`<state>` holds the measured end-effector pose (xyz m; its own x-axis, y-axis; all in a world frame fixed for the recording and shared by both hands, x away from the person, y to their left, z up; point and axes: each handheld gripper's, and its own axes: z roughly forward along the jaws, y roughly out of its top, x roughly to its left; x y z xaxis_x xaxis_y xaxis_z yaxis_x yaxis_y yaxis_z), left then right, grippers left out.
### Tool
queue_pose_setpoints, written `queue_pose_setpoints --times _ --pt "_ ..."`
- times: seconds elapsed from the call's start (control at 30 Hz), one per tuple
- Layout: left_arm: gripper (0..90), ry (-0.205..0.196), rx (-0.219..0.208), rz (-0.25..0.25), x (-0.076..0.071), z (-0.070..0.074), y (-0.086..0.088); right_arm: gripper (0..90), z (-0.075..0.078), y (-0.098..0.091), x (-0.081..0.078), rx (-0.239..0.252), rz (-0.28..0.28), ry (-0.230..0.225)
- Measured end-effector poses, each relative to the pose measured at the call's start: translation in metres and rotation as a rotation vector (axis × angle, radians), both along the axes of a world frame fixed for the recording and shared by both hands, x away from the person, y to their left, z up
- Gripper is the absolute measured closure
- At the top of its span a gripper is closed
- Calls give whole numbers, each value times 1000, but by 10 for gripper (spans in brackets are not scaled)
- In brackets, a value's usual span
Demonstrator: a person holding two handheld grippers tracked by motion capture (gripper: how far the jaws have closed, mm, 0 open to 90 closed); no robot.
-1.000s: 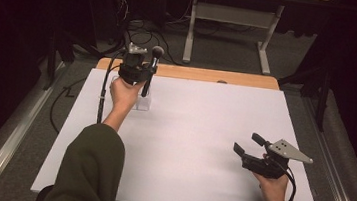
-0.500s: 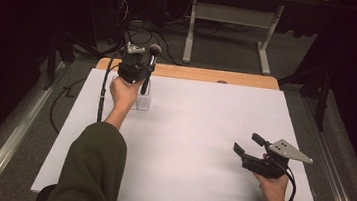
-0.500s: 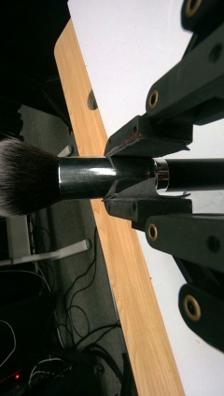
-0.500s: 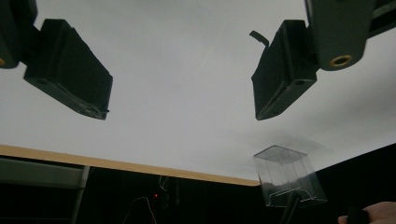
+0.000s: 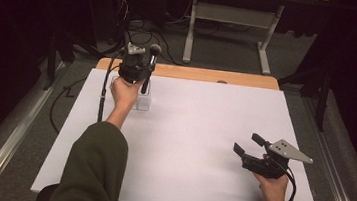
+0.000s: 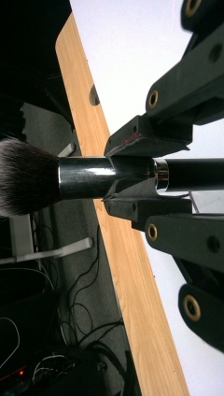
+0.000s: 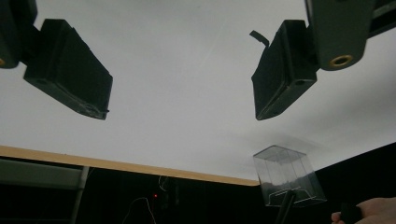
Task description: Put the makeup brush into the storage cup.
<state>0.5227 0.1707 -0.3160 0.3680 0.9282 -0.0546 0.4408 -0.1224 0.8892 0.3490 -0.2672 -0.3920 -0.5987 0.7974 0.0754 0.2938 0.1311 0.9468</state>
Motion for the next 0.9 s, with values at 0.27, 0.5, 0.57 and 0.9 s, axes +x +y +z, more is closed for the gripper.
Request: queue_pose_setpoints --times 0.27,0.5,0.57,0.9 --pt "706 -4 4 1 2 -4 1 217 0 0 0 3 2 0" --pt "706 2 10 2 4 -7 3 217 0 1 -1 2 8 1" --pt "706 8 19 -3 3 -8 2 217 0 1 -1 4 7 2" --pt "705 14 34 -3 2 -10 5 216 0 1 -1 2 8 5"
